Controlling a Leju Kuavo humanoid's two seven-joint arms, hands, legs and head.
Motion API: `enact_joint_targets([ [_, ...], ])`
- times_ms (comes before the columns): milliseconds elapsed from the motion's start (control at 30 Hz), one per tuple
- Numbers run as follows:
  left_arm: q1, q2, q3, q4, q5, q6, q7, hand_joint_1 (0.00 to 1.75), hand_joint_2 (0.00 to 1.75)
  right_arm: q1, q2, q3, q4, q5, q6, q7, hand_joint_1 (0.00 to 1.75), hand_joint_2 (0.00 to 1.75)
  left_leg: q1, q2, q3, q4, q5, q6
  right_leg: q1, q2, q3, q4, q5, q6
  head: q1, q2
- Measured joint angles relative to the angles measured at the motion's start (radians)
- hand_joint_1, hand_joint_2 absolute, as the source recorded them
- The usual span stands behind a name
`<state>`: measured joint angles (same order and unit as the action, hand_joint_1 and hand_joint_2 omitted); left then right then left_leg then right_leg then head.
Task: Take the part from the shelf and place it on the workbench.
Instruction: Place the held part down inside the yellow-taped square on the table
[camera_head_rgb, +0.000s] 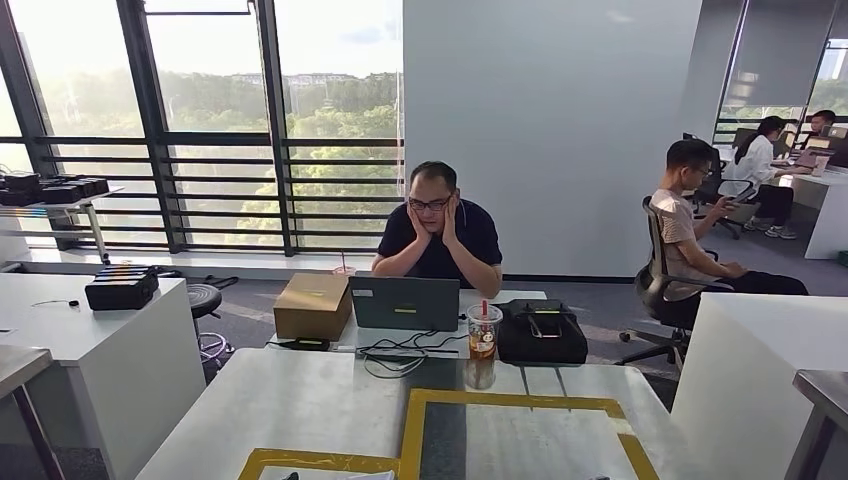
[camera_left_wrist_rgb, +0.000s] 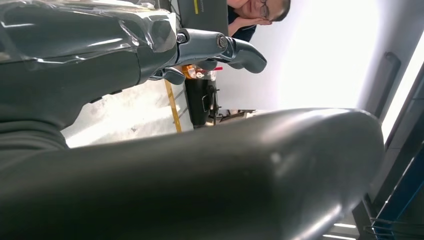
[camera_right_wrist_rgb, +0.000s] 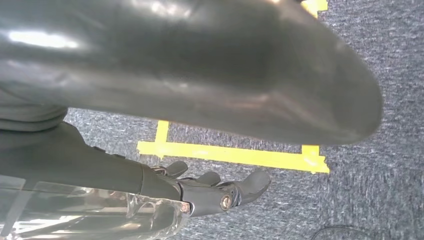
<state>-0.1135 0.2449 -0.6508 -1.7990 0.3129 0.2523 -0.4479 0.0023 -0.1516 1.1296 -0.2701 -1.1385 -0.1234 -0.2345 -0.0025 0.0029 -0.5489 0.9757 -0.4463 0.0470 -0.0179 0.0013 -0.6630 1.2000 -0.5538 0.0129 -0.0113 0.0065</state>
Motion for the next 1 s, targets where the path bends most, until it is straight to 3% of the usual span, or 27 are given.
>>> enact_joint_targets([
  [67,0.003,0.000,0.000,0.000,0.002,-0.001,0.002,0.00,0.00,0.002,-0.002,0.000,0.000,-0.004,-0.001,0.000,0.00,0.00,-0.001,0.000,-0.003,0.001,0.001,0.001,-0.001,0.000,-0.046,0.100,-0.031,0.006,0.002,0.000],
  [100,0.004,0.000,0.000,0.000,0.003,-0.002,0.003,0.00,0.00,0.003,-0.002,0.000,0.000,-0.006,-0.002,-0.001,0.00,0.00,-0.001,0.000,-0.002,0.001,0.001,0.001,-0.002,0.000,-0.040,0.091,-0.022,0.014,0.002,0.000],
  [167,0.006,0.000,0.000,0.000,0.006,-0.003,0.006,0.00,0.00,0.003,-0.005,0.000,0.000,-0.010,-0.003,-0.001,0.00,0.00,-0.001,-0.001,-0.001,0.006,-0.001,-0.002,-0.006,-0.001,0.027,-0.041,0.032,0.032,0.004,0.000],
  [200,0.006,0.000,0.000,0.000,0.008,-0.004,0.007,0.00,0.00,0.002,-0.006,0.000,0.000,-0.012,-0.004,-0.002,0.00,0.00,-0.003,-0.002,-0.003,0.012,-0.004,-0.007,-0.006,-0.002,0.064,-0.115,0.058,0.035,0.005,0.000],
  [267,0.006,0.000,0.000,0.000,0.010,-0.006,0.008,0.00,0.00,0.002,-0.007,0.000,0.000,-0.015,-0.007,-0.003,0.00,0.00,-0.007,-0.002,-0.008,0.022,-0.009,-0.016,-0.006,-0.001,0.101,-0.193,0.084,0.025,0.004,0.000],
  [400,0.005,0.000,0.000,0.000,0.013,-0.015,0.011,0.00,0.00,0.003,-0.006,0.000,-0.002,-0.022,-0.010,-0.003,0.00,0.00,-0.003,-0.003,-0.020,0.042,-0.022,-0.034,-0.008,0.000,0.101,-0.199,0.094,0.000,0.001,0.000],
  [467,0.004,0.000,0.001,0.000,0.014,-0.018,0.013,0.00,0.00,0.002,-0.005,0.000,-0.002,-0.025,-0.011,-0.003,0.00,0.00,0.002,-0.004,-0.055,0.125,-0.077,-0.045,-0.011,0.000,0.099,-0.200,0.098,-0.007,-0.002,0.000],
  [533,0.003,-0.001,0.001,0.000,0.015,-0.020,0.018,0.00,0.00,0.003,-0.005,0.000,-0.002,-0.028,-0.011,-0.003,0.00,0.00,0.008,-0.004,-0.112,0.260,-0.142,-0.054,-0.010,0.000,0.093,-0.200,0.100,-0.012,-0.004,0.000],
  [567,0.003,-0.001,0.000,0.000,0.016,-0.021,0.020,0.00,0.00,0.003,-0.005,0.000,-0.002,-0.029,-0.012,-0.003,0.00,0.00,0.010,-0.003,-0.129,0.304,-0.156,-0.056,-0.009,0.000,0.090,-0.200,0.102,-0.013,-0.005,0.000],
  [600,0.003,-0.002,0.000,0.000,0.016,-0.023,0.023,0.00,0.00,0.003,-0.005,0.000,-0.002,-0.030,-0.012,-0.003,0.00,0.00,0.012,-0.003,-0.129,0.311,-0.152,-0.056,-0.008,0.000,0.088,-0.199,0.104,-0.014,-0.005,0.000],
  [633,0.003,-0.002,0.000,0.000,0.016,-0.025,0.025,0.00,0.00,0.004,-0.005,0.000,-0.002,-0.031,-0.012,-0.003,0.00,0.00,0.012,-0.003,-0.106,0.275,-0.129,-0.054,-0.008,0.000,0.088,-0.199,0.105,-0.015,-0.006,0.000],
  [700,0.000,-0.003,0.001,0.000,0.016,-0.029,0.028,0.00,0.00,0.004,-0.004,0.000,-0.003,-0.031,-0.012,-0.003,0.00,0.00,0.011,-0.004,-0.025,0.131,-0.071,-0.044,-0.006,0.002,0.089,-0.200,0.108,-0.012,-0.006,0.000],
  [767,-0.004,-0.005,0.001,-0.001,0.016,-0.031,0.029,0.00,0.00,0.003,-0.002,0.000,-0.004,-0.032,-0.012,-0.003,0.00,0.00,0.004,-0.004,0.025,0.035,-0.047,-0.035,-0.003,0.002,0.086,-0.200,0.113,-0.004,-0.006,0.000],
  [900,-0.005,-0.007,0.003,-0.005,0.017,-0.034,0.032,0.00,0.00,0.003,-0.003,0.000,-0.006,-0.033,-0.012,-0.003,0.00,0.00,-0.002,-0.003,0.023,0.013,-0.032,-0.017,-0.006,0.001,0.076,-0.202,0.122,0.017,-0.005,0.000],
  [967,-0.006,-0.009,0.004,-0.006,0.018,-0.036,0.033,0.00,0.00,0.003,-0.005,0.000,-0.007,-0.033,-0.012,-0.003,0.00,0.00,0.001,0.000,0.021,0.001,-0.015,-0.004,-0.004,0.000,0.043,-0.139,0.081,0.012,-0.003,0.000],
  [1000,-0.006,-0.010,0.005,-0.007,0.018,-0.036,0.033,0.00,0.00,0.003,-0.006,0.001,-0.007,-0.033,-0.012,-0.003,0.00,0.00,0.001,0.001,0.016,-0.001,-0.009,0.000,-0.004,0.000,0.014,-0.075,0.047,0.006,-0.001,0.000],
])
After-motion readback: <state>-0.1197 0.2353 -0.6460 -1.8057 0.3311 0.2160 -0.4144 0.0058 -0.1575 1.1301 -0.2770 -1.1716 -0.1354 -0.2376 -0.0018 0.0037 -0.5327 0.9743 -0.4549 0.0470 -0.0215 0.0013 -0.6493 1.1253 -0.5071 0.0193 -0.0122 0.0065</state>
